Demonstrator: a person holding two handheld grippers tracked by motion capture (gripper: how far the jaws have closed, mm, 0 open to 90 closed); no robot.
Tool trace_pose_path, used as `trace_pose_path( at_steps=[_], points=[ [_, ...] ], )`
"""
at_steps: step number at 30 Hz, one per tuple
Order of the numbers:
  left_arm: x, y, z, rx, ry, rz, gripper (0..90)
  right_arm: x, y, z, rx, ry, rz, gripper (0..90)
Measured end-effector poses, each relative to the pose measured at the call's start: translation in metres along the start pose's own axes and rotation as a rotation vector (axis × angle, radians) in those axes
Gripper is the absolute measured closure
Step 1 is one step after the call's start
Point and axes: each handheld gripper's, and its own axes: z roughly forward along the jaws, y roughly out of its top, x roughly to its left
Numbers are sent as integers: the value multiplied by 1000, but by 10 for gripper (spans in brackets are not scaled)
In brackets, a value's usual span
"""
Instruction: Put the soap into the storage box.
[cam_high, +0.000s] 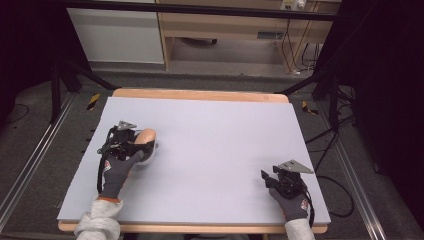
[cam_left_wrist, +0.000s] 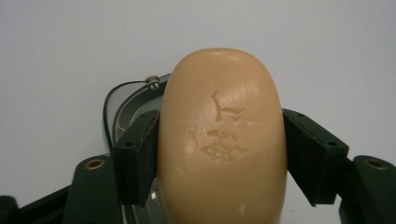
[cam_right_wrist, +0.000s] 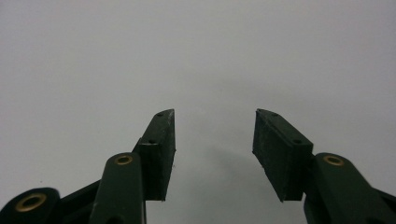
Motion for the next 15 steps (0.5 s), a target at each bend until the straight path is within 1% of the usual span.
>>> trace_pose_path(
  at_steps=[3, 6, 9, 10, 15],
  points=[
    [2, -1, 1, 3, 5, -10, 319, 0, 0, 0, 2, 0, -2, 487],
    [3, -2, 3, 18, 7, -5, 319, 0, 0, 0, 0, -1, -3, 487],
    [4, -3, 4, 24, 9, -8, 319, 0, 0, 0, 1, 1, -2, 486],
    [5, -4, 5, 34, 13, -7, 319, 0, 0, 0, 2, 0, -2, 485],
    [6, -6, 7, 40, 17, -13, 319, 0, 0, 0, 3, 4, 0, 483]
  ],
)
